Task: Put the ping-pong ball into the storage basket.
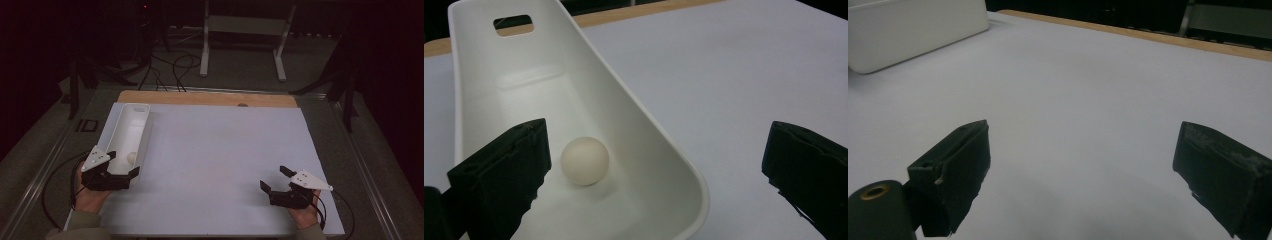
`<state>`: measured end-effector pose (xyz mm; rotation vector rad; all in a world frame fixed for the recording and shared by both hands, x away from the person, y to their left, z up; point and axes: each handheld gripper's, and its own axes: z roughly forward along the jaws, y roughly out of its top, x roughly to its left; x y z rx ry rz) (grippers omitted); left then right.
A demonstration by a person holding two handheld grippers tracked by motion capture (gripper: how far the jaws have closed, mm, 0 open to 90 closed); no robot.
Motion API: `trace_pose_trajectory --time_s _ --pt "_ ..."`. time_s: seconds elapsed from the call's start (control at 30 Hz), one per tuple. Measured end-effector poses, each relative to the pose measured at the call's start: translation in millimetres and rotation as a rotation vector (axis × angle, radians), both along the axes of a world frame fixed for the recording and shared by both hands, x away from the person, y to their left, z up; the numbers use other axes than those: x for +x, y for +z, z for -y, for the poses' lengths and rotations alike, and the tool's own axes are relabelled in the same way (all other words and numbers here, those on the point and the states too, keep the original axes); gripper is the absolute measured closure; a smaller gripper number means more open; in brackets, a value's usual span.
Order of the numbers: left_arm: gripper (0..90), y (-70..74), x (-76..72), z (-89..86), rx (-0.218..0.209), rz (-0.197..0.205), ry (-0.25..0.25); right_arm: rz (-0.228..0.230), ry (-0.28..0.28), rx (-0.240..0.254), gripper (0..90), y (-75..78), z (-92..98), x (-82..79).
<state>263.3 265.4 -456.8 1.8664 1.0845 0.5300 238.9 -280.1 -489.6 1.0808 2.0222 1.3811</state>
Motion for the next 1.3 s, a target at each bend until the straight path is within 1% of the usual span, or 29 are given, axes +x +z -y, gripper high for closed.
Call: trace_pose_trajectory --time_s 0.43,0.63,0.73,0.8,0.9,0.97,1.07,1.13,1.17,1.3 --pt "0.0 -5.4 -6.7 -1.0 -0.031 0.021 -0.010 0.001 0.000 -0.002 7.9 -0.4 -0.3 0.5" --pt "0.0 -10.1 -11.6 0.3 -0.031 0.024 -0.018 0.002 0.001 -0.001 7.9 -0.3 -0.4 0.7" --pt "0.0 -14.7 -14.4 0.5 -0.039 0.031 -0.021 0.002 0.000 -0.003 7.9 -0.2 -0.7 0.9" --pt "0.0 -17.1 -15.9 0.9 -0.034 0.036 -0.020 0.000 0.001 0.002 7.9 -0.1 -0.8 0.9" --pt "0.0 -19.8 -18.3 1.5 -0.038 0.055 -0.024 0.001 0.009 0.015 7.9 0.3 -0.2 1.3" --pt "0.0 -21.1 -19.5 1.3 -0.031 0.067 -0.028 0.004 0.011 0.022 7.9 0.6 0.1 1.5" --pt "0.0 -22.2 -20.8 0.6 -0.045 0.081 -0.027 0.010 0.018 0.025 7.8 1.1 -0.1 2.0" --pt "0.0 -22.5 -21.0 0.2 -0.043 0.083 -0.028 0.010 0.018 0.025 7.8 1.1 -0.1 2.0" --pt "0.0 -23.6 -21.9 0.5 -0.046 0.093 -0.025 0.011 0.021 0.027 7.8 1.1 -0.5 2.1" --pt "0.0 -26.4 -21.8 1.1 -0.046 0.099 -0.026 0.021 0.032 0.029 7.8 1.1 -2.0 3.4"
